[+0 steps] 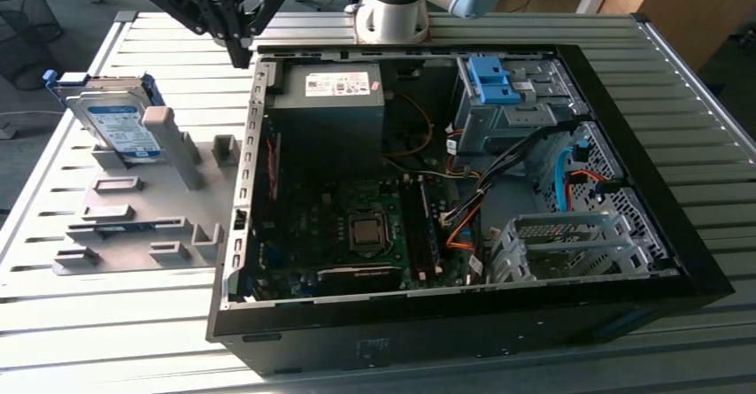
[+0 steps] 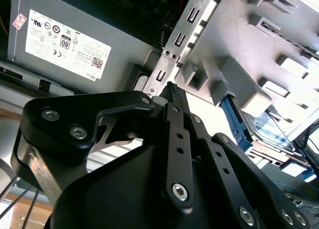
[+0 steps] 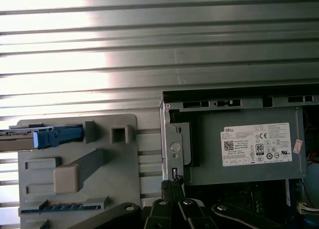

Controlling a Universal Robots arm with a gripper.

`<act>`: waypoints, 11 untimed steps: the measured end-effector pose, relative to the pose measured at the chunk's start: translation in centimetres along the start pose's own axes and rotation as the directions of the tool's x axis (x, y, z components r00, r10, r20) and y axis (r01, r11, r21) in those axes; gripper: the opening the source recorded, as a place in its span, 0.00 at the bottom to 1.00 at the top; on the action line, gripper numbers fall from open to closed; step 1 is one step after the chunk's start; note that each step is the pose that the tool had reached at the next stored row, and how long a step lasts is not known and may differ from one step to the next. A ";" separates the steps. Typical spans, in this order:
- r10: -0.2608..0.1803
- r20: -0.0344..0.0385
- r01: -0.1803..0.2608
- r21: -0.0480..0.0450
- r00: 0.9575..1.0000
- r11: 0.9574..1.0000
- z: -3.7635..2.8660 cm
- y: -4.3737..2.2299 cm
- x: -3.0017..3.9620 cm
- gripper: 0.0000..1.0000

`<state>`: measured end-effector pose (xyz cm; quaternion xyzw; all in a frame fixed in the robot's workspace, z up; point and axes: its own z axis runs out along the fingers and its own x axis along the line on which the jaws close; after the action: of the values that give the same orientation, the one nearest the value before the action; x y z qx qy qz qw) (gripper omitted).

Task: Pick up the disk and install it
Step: 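Reach for the disk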

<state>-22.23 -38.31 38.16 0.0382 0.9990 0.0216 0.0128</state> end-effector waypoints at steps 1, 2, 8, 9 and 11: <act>0.000 0.000 0.000 0.000 1.000 1.000 0.01 0.00 0.03 0.11; 0.000 0.000 0.000 0.000 1.000 1.000 0.01 0.00 0.06 0.11; 0.000 0.000 0.000 0.000 1.000 1.000 0.06 -0.02 0.30 0.11; 0.000 0.000 0.000 0.000 1.000 1.000 0.07 -0.03 0.32 0.11; 0.000 0.000 0.000 0.000 1.000 1.000 0.08 -0.03 0.38 0.11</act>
<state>-22.61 -38.30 38.08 0.0382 0.9990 0.0216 0.0127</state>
